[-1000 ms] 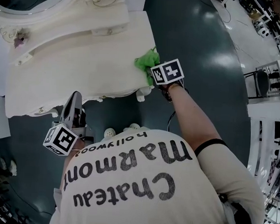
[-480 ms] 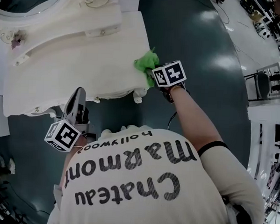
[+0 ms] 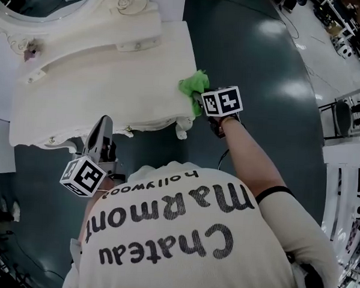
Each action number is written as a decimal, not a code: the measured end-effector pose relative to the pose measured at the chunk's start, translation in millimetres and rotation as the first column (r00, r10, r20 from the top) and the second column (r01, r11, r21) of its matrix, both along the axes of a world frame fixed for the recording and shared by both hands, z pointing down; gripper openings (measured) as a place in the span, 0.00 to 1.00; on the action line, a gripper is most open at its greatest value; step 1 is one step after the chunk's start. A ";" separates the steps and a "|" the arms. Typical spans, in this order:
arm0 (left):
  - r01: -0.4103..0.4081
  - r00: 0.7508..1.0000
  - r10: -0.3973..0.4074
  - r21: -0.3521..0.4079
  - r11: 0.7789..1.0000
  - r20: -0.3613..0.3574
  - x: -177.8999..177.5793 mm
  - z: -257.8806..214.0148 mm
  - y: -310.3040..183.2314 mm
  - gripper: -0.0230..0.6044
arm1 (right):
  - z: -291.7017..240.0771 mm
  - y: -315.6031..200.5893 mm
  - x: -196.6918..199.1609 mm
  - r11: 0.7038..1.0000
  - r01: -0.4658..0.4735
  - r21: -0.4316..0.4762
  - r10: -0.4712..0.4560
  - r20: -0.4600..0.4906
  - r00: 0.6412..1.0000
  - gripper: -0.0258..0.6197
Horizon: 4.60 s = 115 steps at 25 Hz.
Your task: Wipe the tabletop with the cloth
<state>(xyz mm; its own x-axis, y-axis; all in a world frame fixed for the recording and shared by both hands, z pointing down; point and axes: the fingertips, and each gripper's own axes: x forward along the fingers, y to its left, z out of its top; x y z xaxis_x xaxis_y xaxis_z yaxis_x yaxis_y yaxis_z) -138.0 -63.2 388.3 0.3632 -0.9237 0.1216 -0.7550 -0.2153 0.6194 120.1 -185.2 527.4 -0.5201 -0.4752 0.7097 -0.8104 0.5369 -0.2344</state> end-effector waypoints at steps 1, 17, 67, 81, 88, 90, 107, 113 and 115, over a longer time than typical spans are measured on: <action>0.005 1.000 -0.005 -0.002 1.000 -0.001 -1.5 0.1 2.1 0.05 | -0.1 0.4 1.4 1.000 -0.010 -0.002 0.010 0.006 1.000 0.19; 0.003 1.000 -0.003 -0.029 1.000 0.010 -28.2 8.2 29.1 0.05 | 2.4 -2.1 33.5 0.916 -0.375 -0.144 0.400 0.243 0.884 0.19; 0.149 0.984 -0.156 -0.078 0.986 -0.087 -291.7 30.6 79.2 0.05 | -3.0 58.2 -340.1 0.975 0.219 -0.037 -0.222 -0.119 0.968 0.19; 0.220 0.973 -0.222 -0.041 0.975 -0.058 -264.2 0.9 81.7 0.05 | -5.3 66.5 -316.9 0.963 0.269 -0.024 -0.270 -0.107 0.957 0.19; 0.179 0.982 -0.181 -0.040 0.983 -0.050 -230.8 1.5 73.8 0.05 | -4.3 72.8 -291.8 0.961 0.276 -0.004 -0.275 -0.117 0.954 0.19; 0.163 0.985 -0.165 -0.041 0.986 -0.058 -218.3 1.2 68.4 0.05 | -3.9 74.7 -280.7 0.962 0.273 -0.003 -0.272 -0.117 0.955 0.19; 0.043 0.998 -0.044 -0.028 0.999 -0.051 -136.8 -1.4 45.8 0.05 | -1.6 69.3 -173.7 0.992 0.129 0.006 -0.127 -0.096 0.987 0.19; 0.027 0.998 -0.029 -0.030 0.999 -0.051 -121.4 -4.4 45.6 0.05 | -1.5 66.8 -134.1 0.997 0.074 0.010 -0.073 -0.083 0.994 0.19; 0.034 0.998 -0.036 -0.036 0.999 -0.049 -120.6 -3.8 45.8 0.05 | -1.4 64.5 -121.7 0.999 0.049 0.007 -0.049 -0.076 0.996 0.19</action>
<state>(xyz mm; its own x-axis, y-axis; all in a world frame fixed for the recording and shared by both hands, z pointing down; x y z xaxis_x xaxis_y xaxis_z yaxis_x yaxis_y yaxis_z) -258.6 -17.4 384.5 0.3373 -0.9314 0.1367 -0.7301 -0.1672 0.6626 -1.6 -120.7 526.0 -0.4877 -0.4571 0.7437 -0.7983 0.5784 -0.1680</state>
